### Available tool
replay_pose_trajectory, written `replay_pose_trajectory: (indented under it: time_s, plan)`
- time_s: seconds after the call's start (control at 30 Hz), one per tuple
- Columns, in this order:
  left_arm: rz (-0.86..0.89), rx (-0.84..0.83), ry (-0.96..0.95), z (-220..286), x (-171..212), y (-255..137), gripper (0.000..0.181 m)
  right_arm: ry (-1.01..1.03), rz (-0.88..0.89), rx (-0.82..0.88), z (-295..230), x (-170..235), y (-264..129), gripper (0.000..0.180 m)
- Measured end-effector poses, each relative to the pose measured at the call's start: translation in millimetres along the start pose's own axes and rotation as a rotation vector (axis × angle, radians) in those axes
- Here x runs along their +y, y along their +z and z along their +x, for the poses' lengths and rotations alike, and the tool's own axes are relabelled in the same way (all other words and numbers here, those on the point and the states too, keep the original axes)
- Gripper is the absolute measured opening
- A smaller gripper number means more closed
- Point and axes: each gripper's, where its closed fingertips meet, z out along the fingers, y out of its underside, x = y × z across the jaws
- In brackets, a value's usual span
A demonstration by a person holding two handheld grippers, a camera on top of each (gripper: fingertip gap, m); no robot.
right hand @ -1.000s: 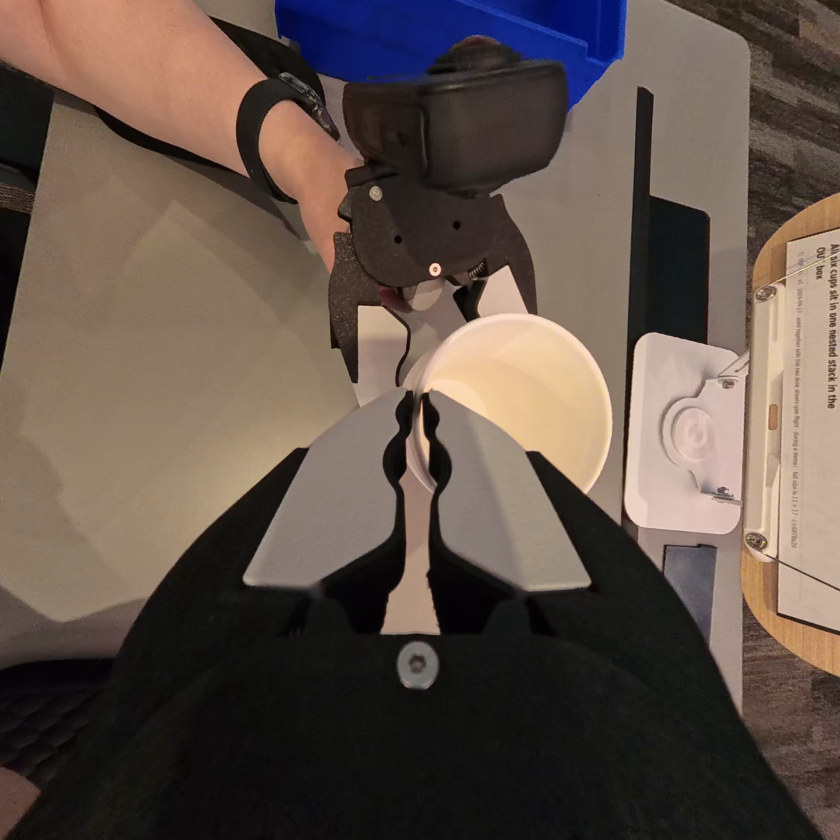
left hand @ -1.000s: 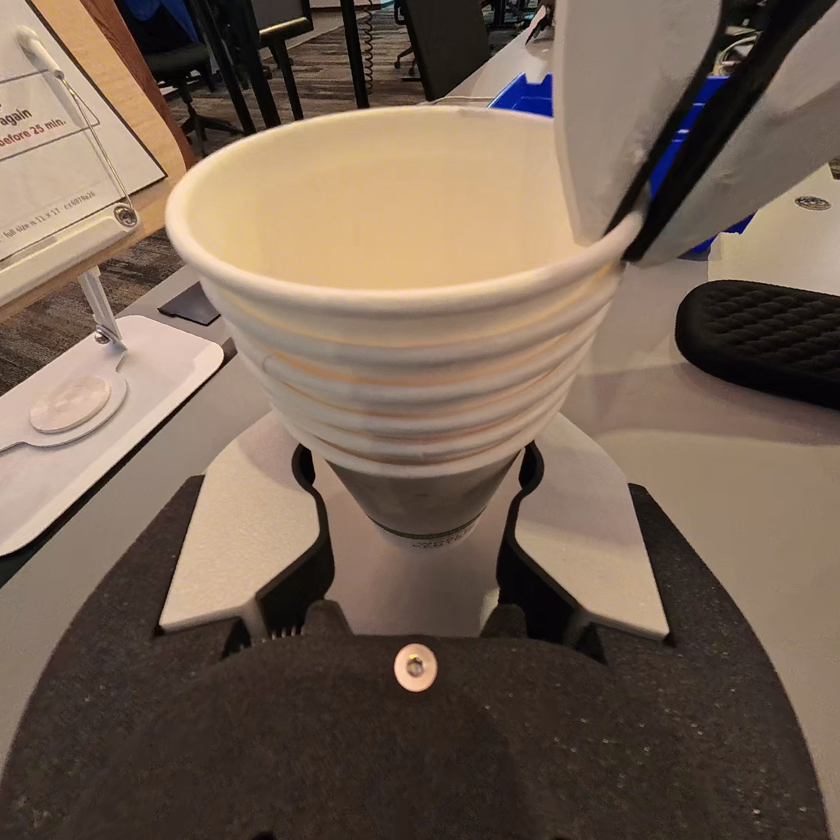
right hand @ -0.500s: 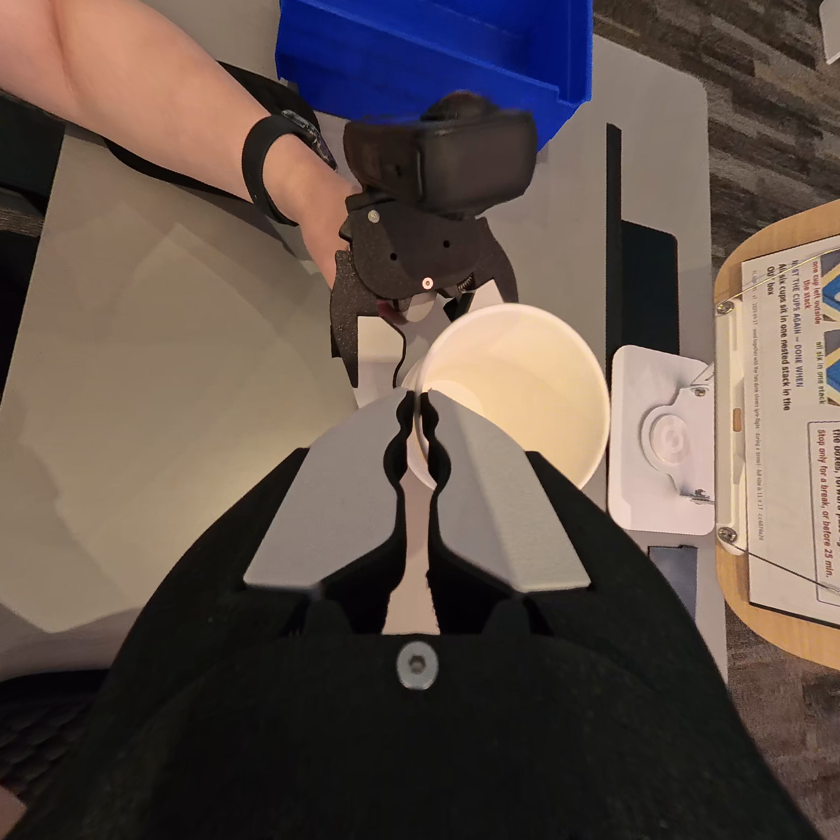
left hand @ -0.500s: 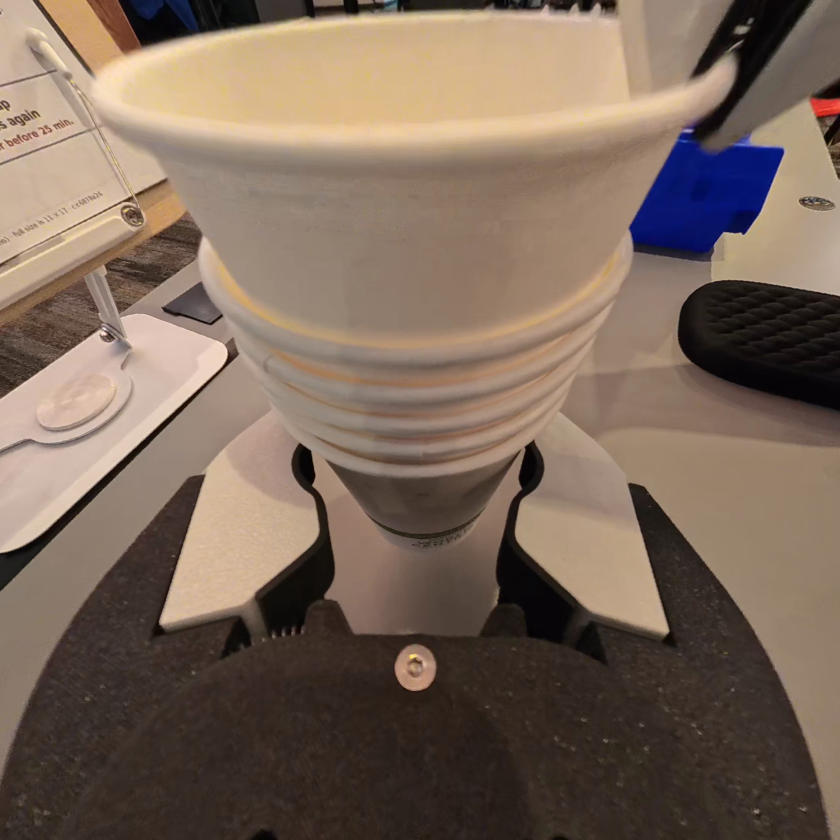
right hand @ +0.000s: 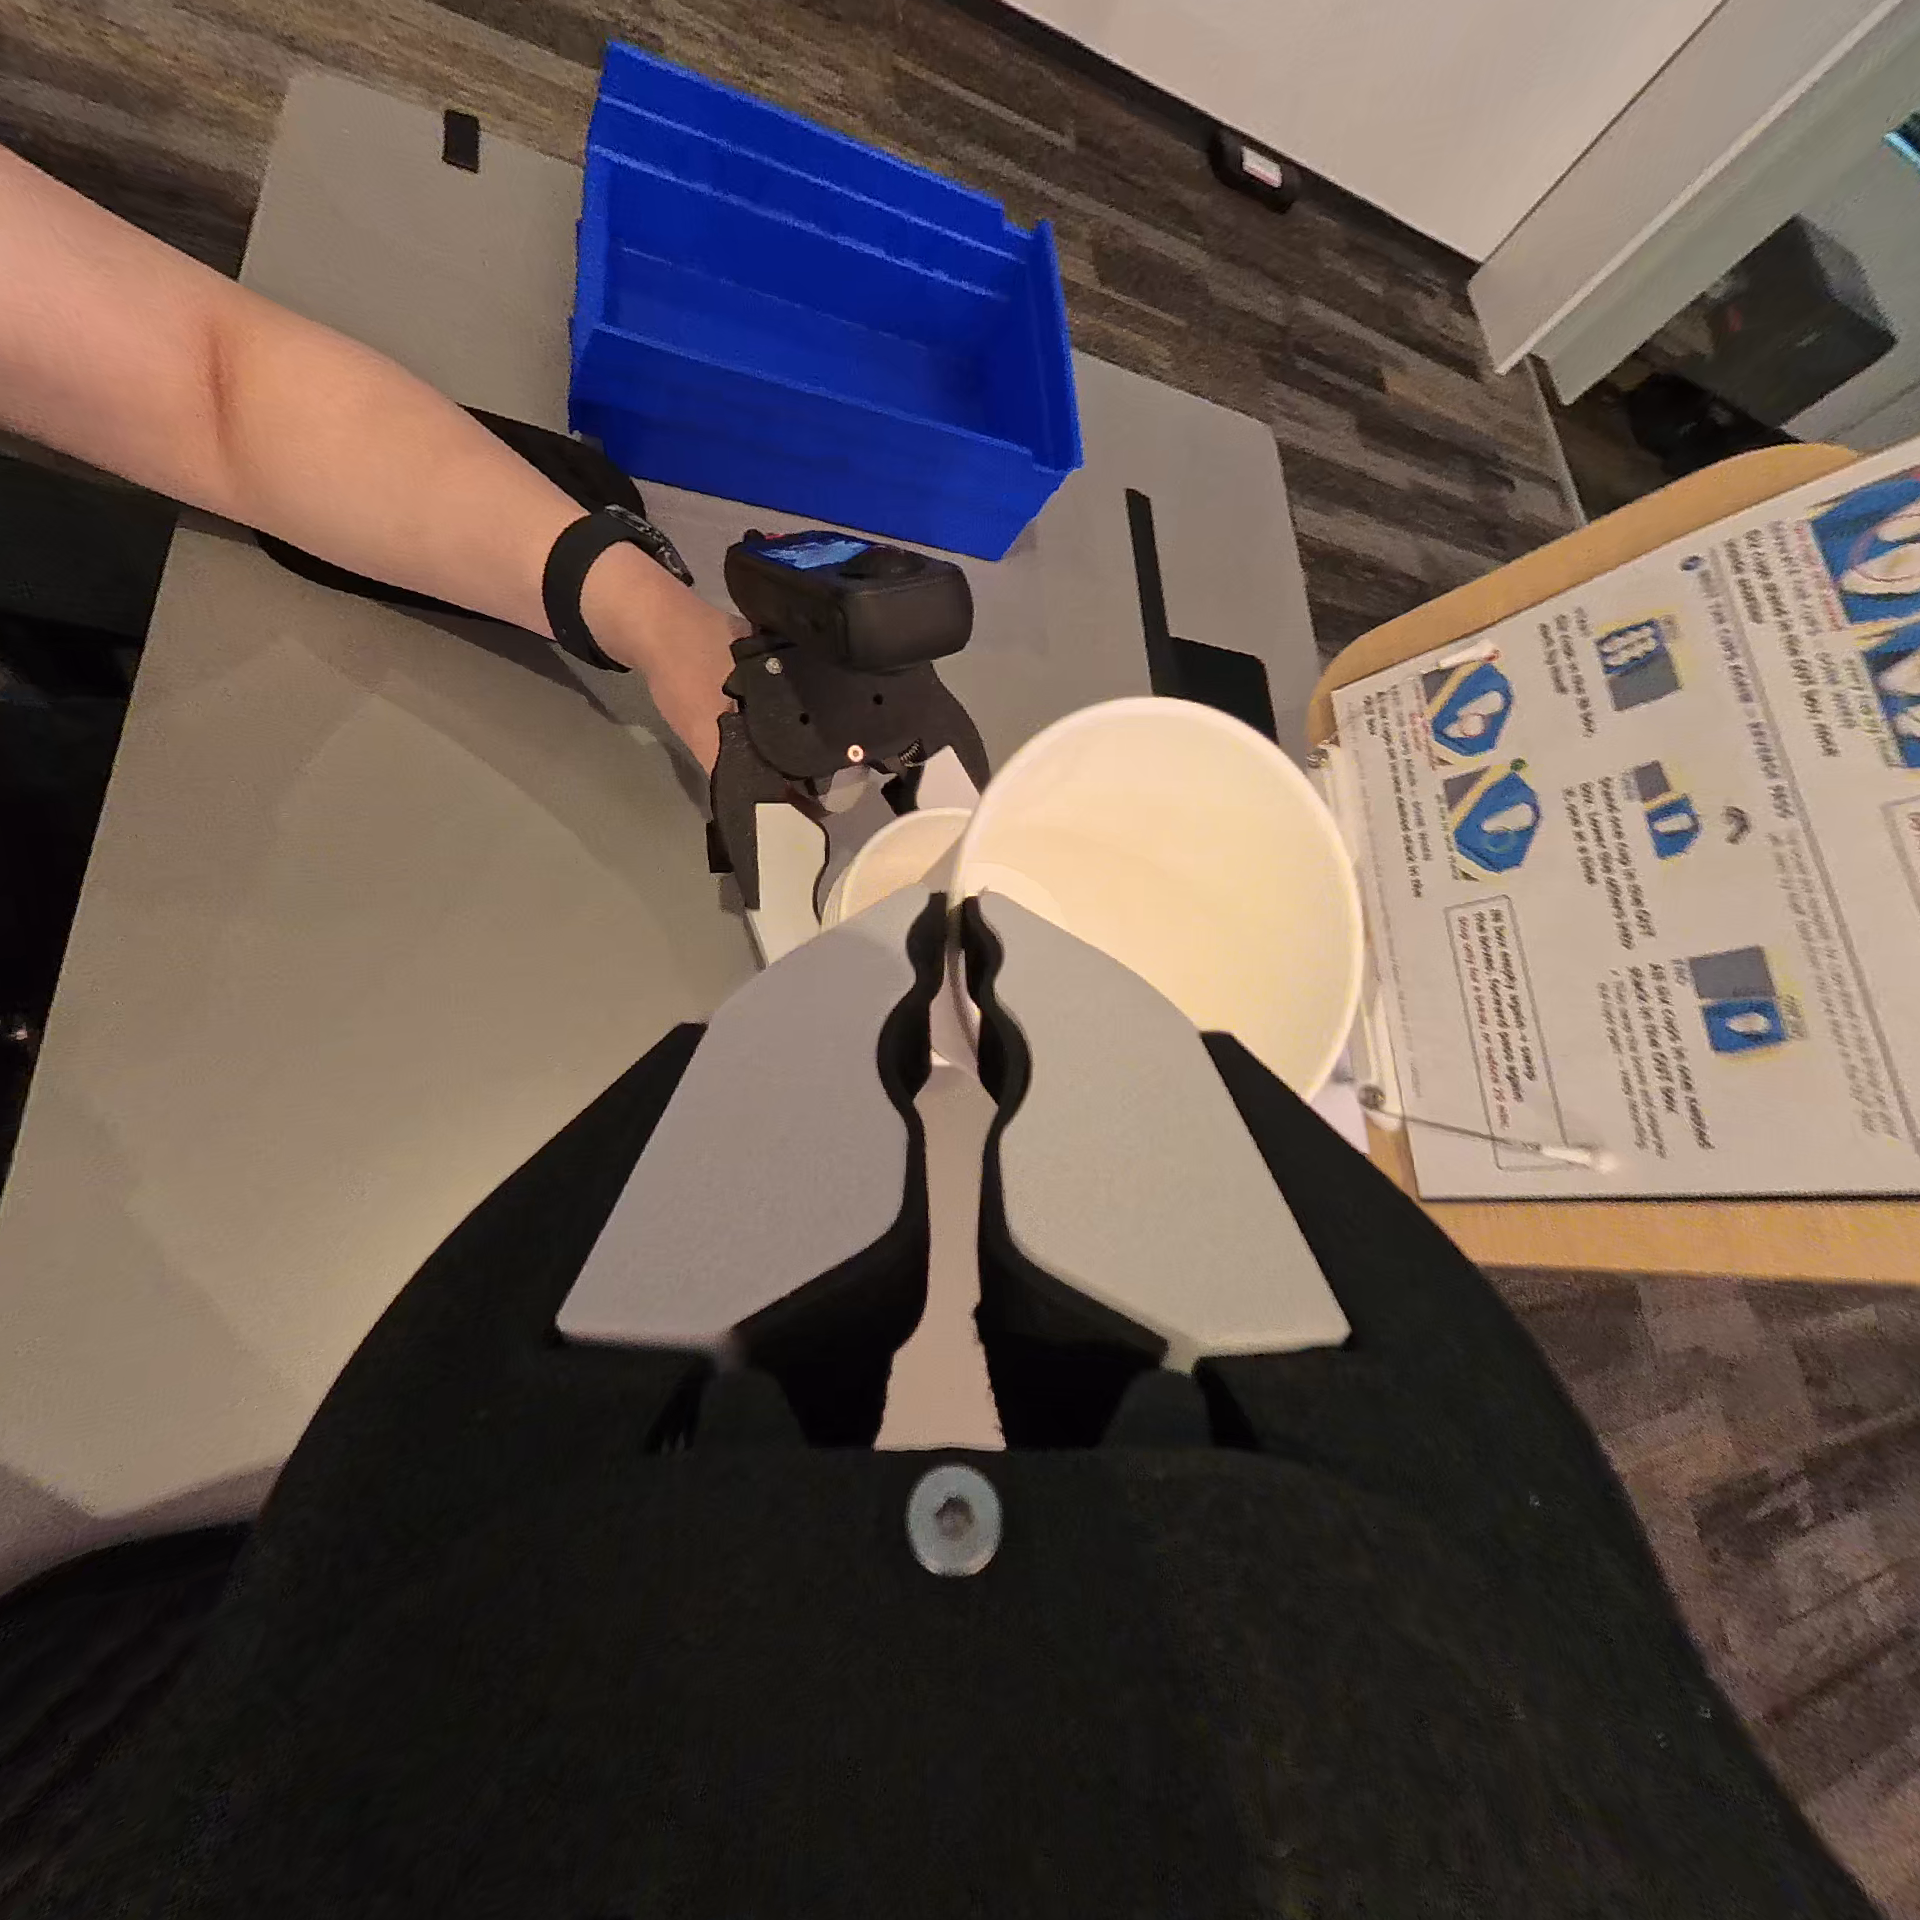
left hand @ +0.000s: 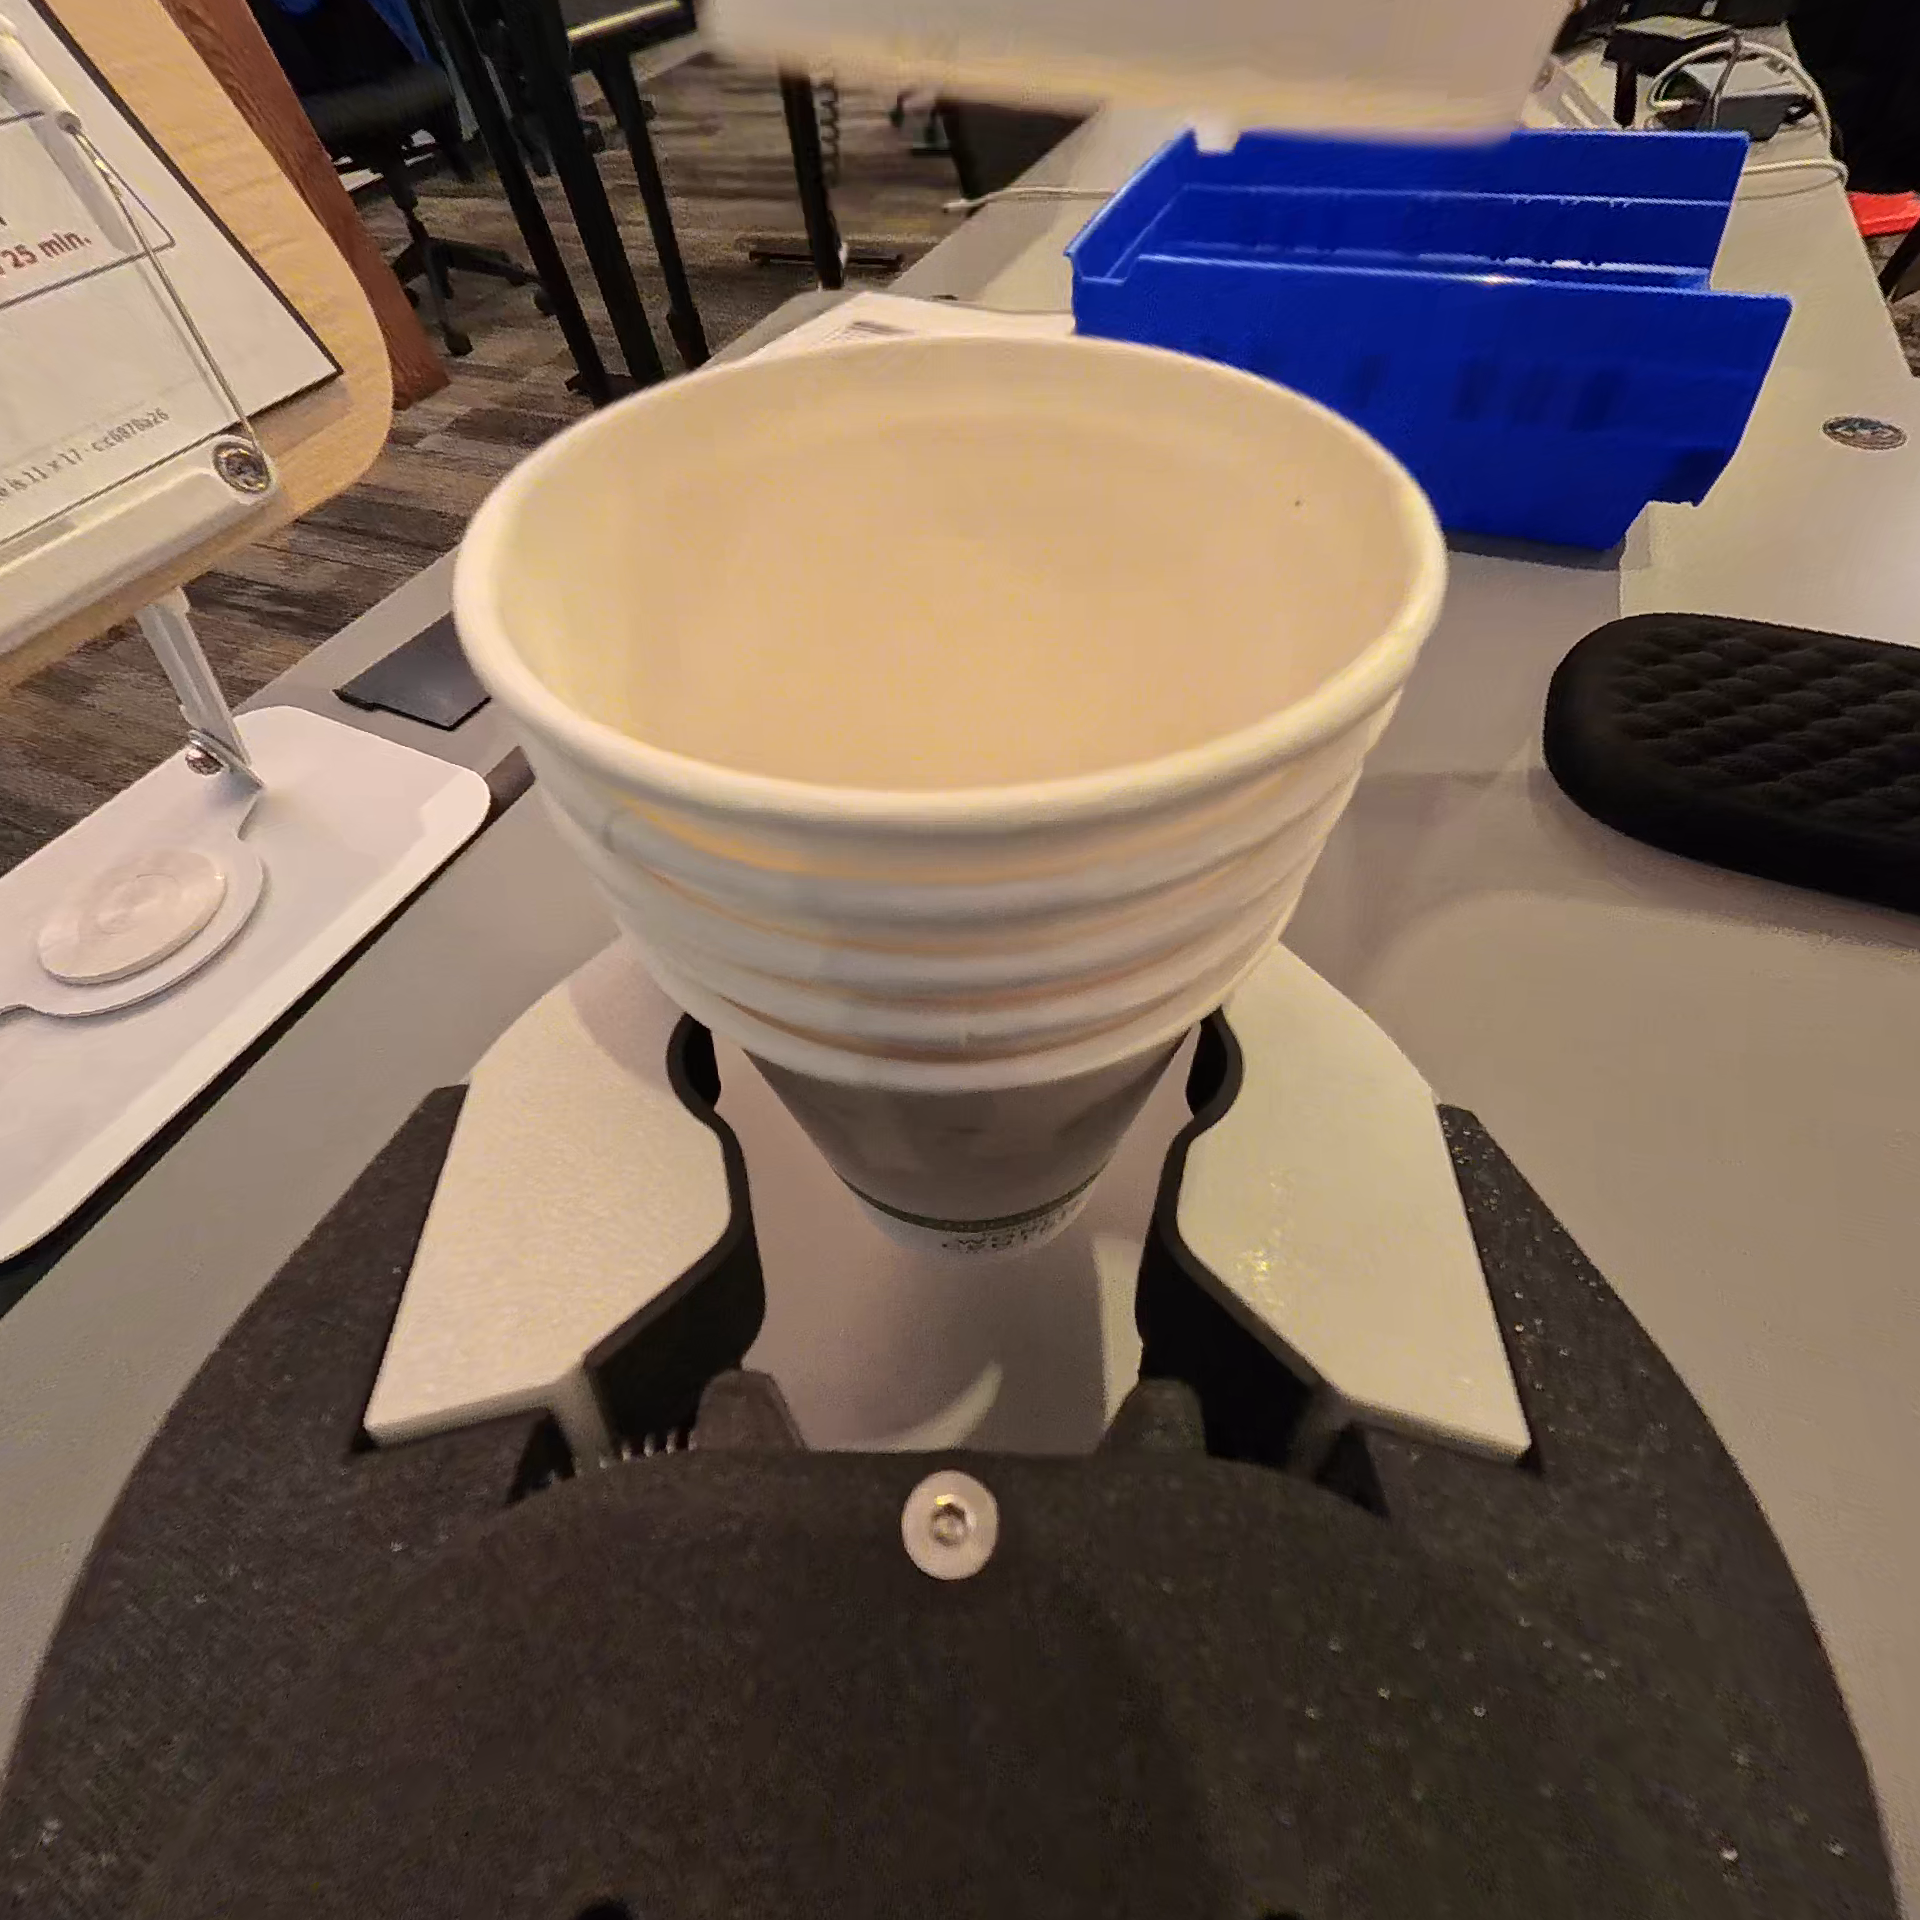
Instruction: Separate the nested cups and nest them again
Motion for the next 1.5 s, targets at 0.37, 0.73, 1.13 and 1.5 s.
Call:
replay_pose_trajectory:
  time_s: [0.37, 0.73, 1.13, 1.5]
  plan:
    - [-0.026, 0.011, 0.012, 5.7, 6.9, 5.3, 0.089, 0.051, -0.07, 0.152, 3.1, 27.3, -77.6, 0.002]
    - [-0.016, 0.015, -0.003, 4.5, 4.4, 4.7, 0.089, 0.616, -0.495, 0.602, 60.1, 298.0, -209.4, 0.002]
    - [-0.034, 0.027, 0.001, 8.1, 9.2, 8.8, 0.089, 0.729, -0.585, 0.497, 40.9, 406.2, -136.9, 0.003]
    - [-0.04, 0.035, 0.003, 9.4, 10.1, 9.1, 0.089, 0.722, -0.537, 0.47, 41.3, 402.5, -119.1, 0.002]
